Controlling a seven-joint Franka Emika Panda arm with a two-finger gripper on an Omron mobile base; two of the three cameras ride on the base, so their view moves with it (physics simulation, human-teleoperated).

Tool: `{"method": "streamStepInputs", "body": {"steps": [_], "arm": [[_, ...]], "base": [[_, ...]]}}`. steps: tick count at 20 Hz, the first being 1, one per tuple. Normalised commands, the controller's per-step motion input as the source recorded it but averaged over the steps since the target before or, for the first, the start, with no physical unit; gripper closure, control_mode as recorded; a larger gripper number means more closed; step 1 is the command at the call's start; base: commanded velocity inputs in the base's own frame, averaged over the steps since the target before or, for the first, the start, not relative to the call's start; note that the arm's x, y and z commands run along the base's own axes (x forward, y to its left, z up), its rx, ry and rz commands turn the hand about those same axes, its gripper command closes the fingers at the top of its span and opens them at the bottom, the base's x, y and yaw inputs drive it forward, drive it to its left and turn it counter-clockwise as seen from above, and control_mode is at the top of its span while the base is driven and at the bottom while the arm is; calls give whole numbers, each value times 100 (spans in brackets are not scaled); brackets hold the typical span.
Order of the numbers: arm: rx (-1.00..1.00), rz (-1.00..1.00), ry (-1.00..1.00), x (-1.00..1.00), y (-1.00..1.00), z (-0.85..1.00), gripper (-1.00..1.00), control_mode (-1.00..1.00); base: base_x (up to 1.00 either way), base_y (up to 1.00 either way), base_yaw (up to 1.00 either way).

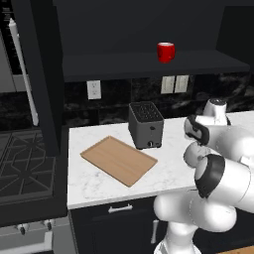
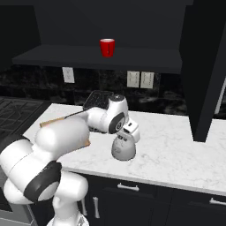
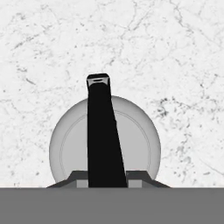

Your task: Pick the kettle from the counter and place it on the tray. Then pick the mug from the cabinet and place it on the tray. Then close the cabinet doors.

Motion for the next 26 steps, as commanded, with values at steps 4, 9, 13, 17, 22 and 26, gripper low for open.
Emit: {"method": "streamStepInputs", "body": {"steps": [4,9,13,17,22,26], "arm": [[0,2,-3,-35,0,20,100,-100],[0,12,-3,-46,3,40,100,-100],[0,14,-3,-41,17,46,100,-100],[0,14,-2,-38,28,44,100,-100],[-7,3,-15,-17,58,26,100,-100],[-9,2,-17,-9,63,29,100,-100]], "base": [[0,0,0],[0,0,0],[0,0,0],[0,0,0],[0,0,0],[0,0,0]]}}
